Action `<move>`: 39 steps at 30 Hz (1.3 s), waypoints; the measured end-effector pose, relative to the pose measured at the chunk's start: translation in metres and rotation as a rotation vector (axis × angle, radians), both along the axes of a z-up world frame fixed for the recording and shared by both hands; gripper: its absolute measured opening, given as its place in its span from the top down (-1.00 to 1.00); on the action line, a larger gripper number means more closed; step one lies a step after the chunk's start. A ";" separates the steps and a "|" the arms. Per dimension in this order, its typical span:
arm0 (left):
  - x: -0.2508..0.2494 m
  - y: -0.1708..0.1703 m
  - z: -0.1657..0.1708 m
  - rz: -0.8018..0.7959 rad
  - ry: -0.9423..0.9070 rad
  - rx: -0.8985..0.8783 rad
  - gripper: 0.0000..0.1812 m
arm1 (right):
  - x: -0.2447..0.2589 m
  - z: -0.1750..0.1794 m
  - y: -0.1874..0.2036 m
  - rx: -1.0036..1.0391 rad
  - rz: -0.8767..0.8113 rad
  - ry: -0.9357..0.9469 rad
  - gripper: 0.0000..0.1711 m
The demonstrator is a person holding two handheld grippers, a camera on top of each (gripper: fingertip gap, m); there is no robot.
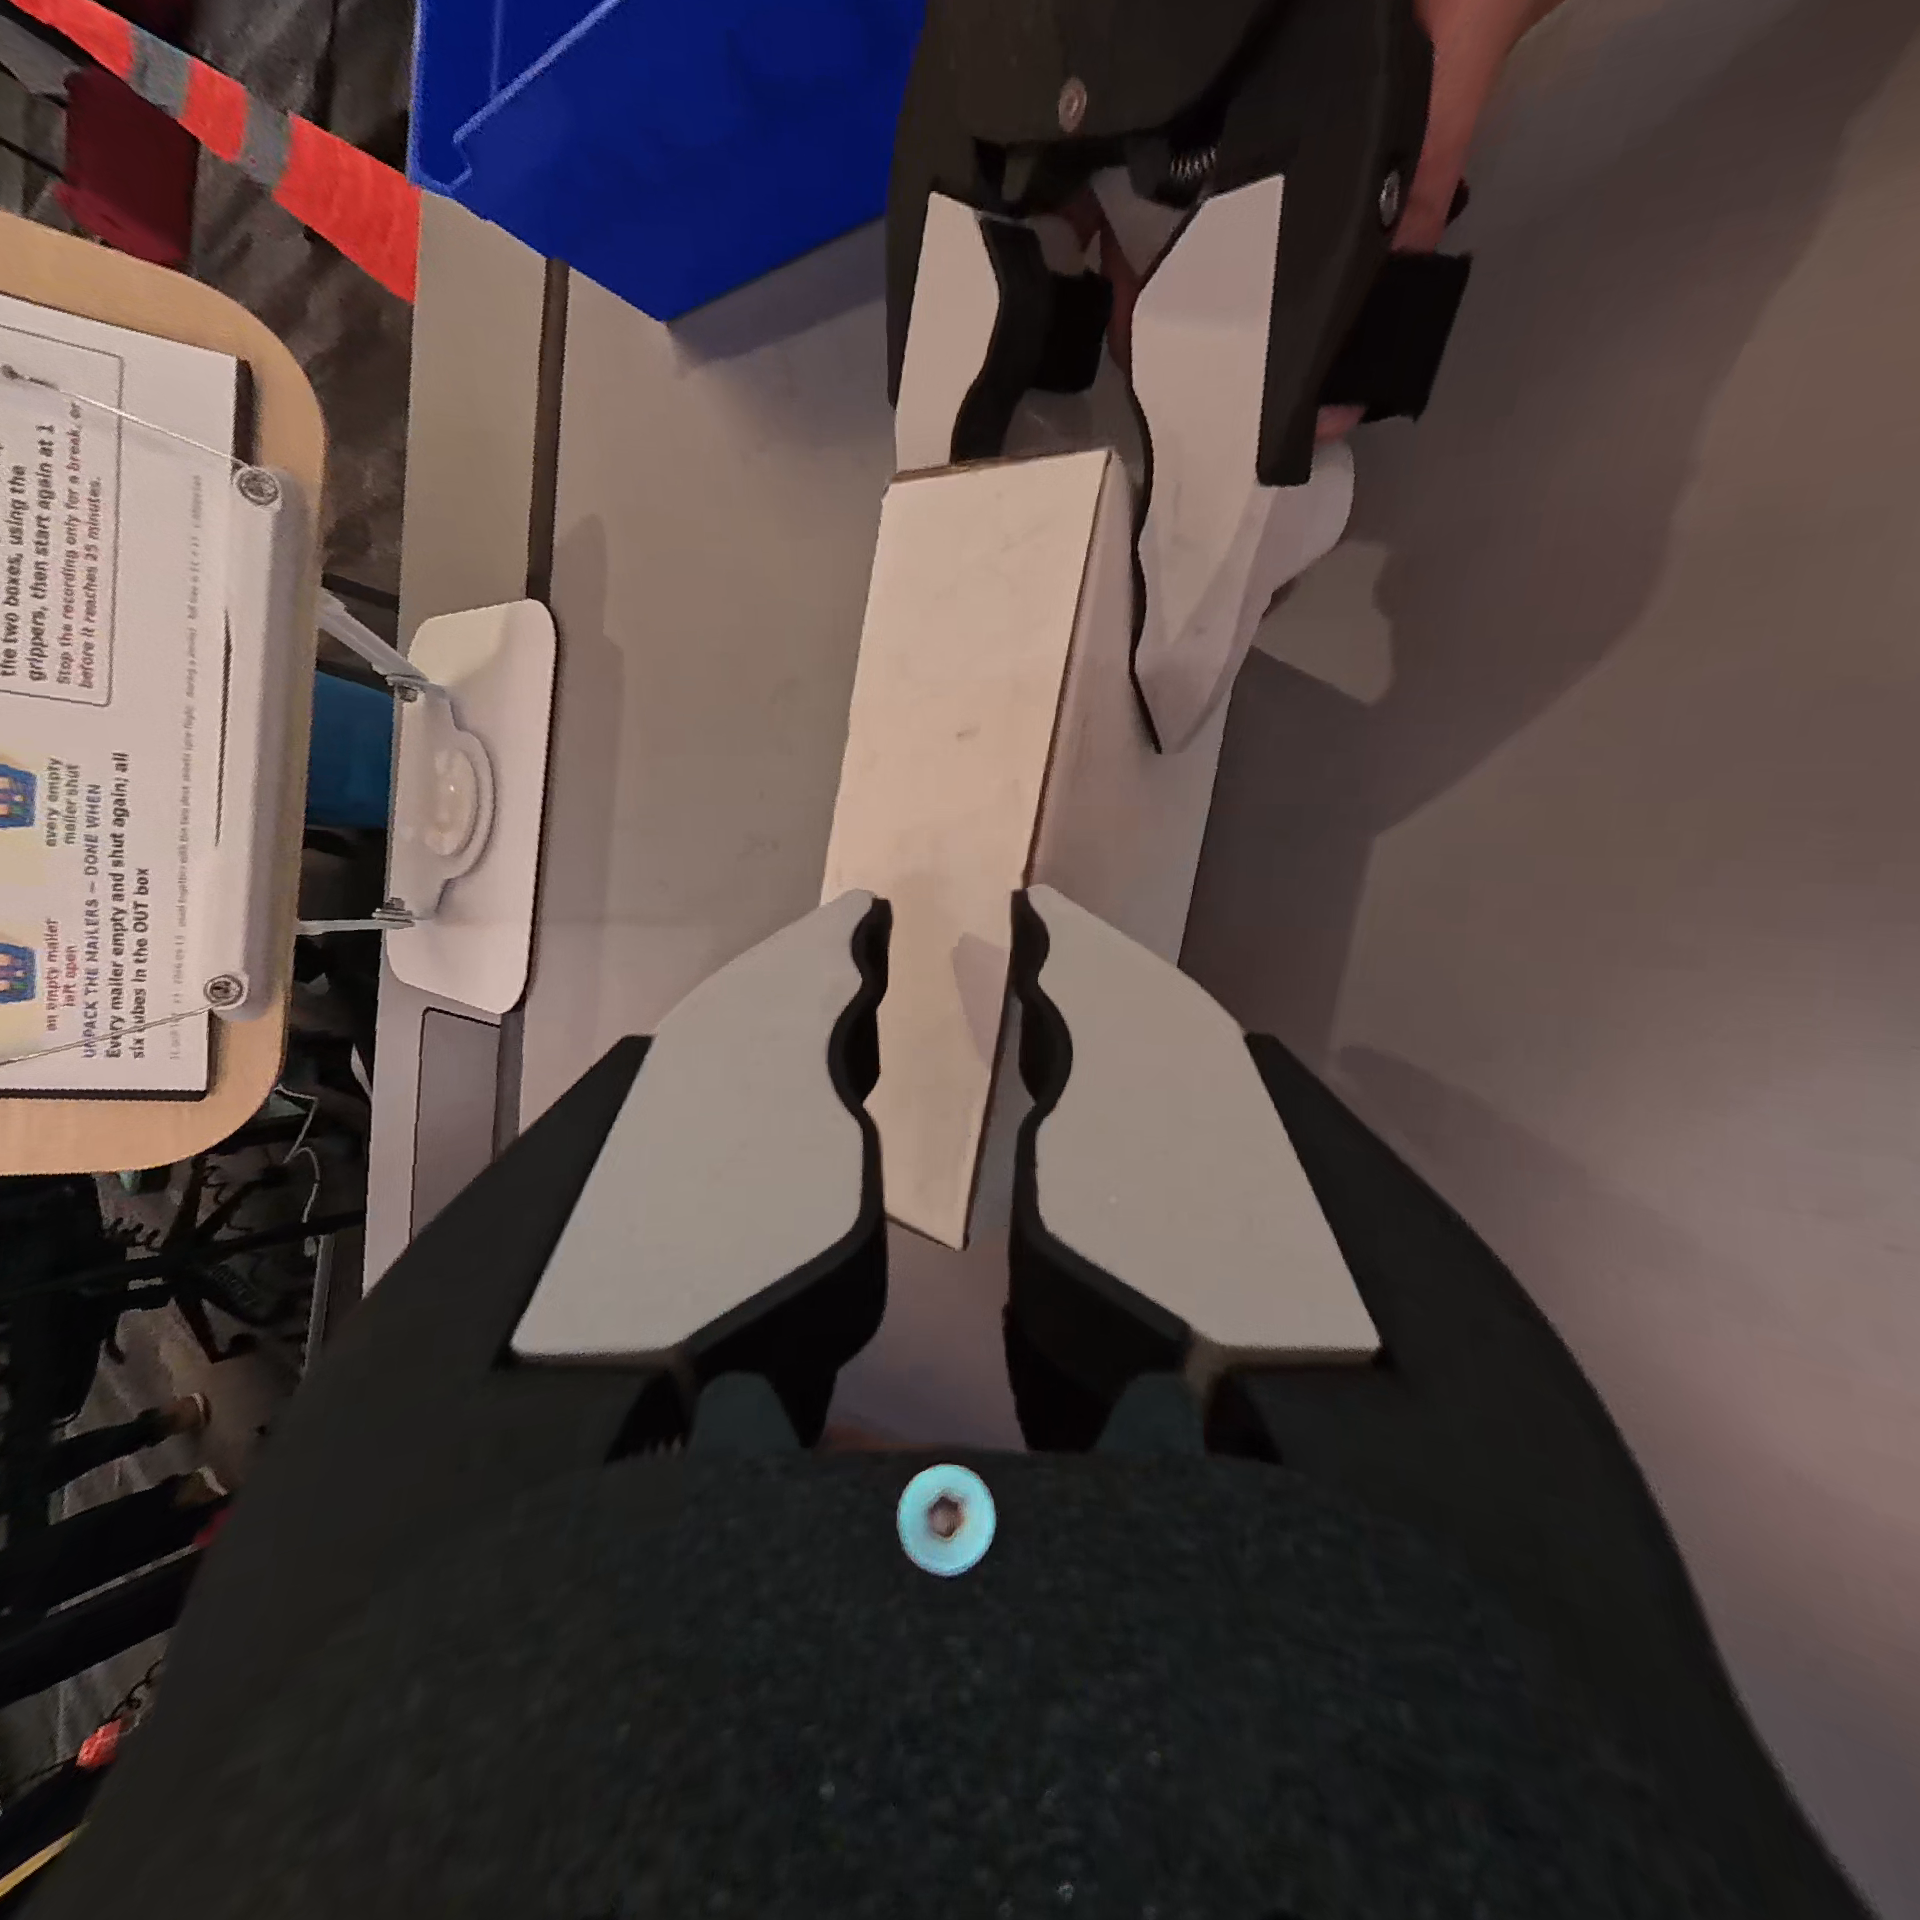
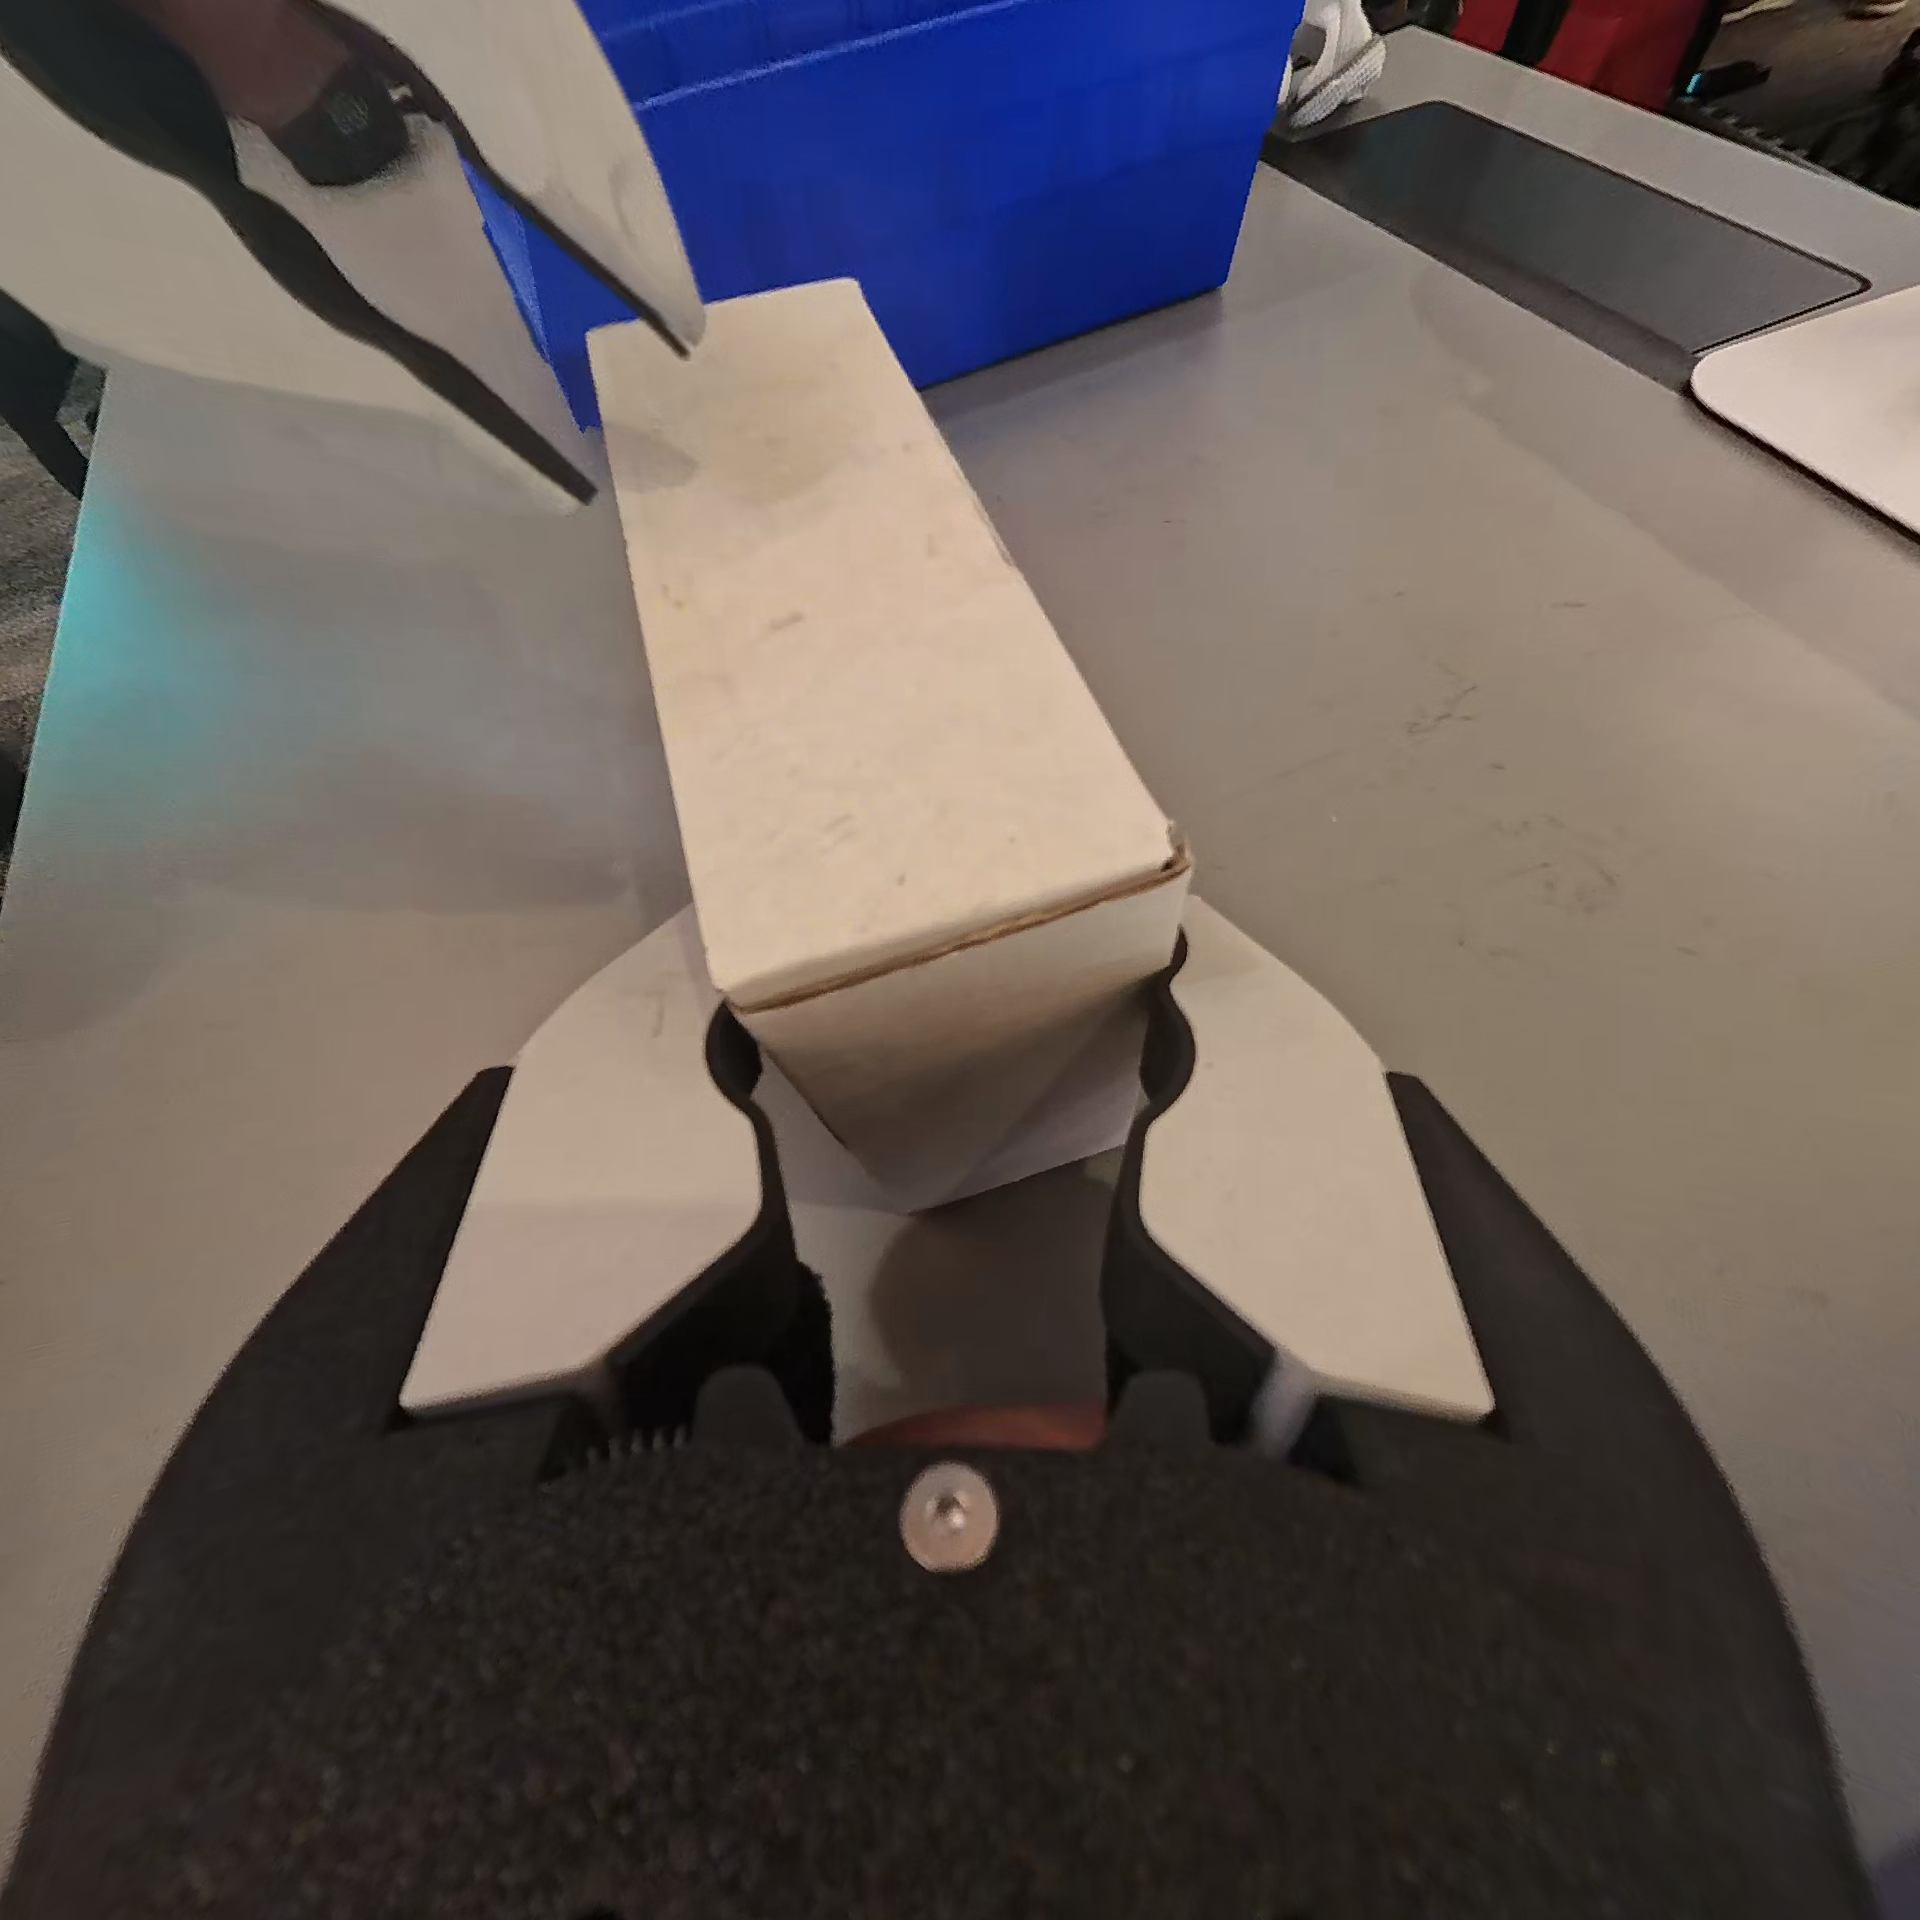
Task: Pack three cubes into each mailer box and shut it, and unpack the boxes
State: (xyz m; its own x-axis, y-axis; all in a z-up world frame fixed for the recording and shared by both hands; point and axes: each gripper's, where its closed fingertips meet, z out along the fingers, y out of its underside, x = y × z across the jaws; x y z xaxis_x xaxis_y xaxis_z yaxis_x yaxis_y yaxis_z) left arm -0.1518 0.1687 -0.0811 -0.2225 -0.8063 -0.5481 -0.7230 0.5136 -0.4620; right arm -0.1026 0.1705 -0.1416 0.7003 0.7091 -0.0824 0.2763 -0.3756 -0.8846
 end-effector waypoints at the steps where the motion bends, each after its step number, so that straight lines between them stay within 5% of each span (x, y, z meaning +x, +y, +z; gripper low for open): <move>1: 0.000 0.001 -0.002 0.000 0.012 0.010 0.76 | 0.000 0.000 0.000 -0.002 0.002 0.000 0.16; 7: 0.001 0.002 -0.009 -0.015 0.069 0.043 0.77 | 0.000 0.000 0.000 -0.005 0.003 -0.009 0.16; 13: 0.000 0.000 -0.010 -0.050 0.113 0.086 1.00 | 0.002 -0.001 -0.001 0.027 0.007 -0.052 0.19; 28: 0.008 0.007 -0.006 0.022 0.022 0.010 1.00 | 0.012 -0.005 0.000 -0.023 -0.015 -0.123 0.20; 35: 0.005 0.009 -0.006 0.118 -0.064 -0.091 0.99 | 0.026 0.039 -0.004 0.108 -0.064 -0.188 0.09; 39: -0.005 0.011 0.001 0.221 -0.217 -0.258 0.30 | 0.017 0.074 -0.017 0.179 -0.027 -0.267 0.26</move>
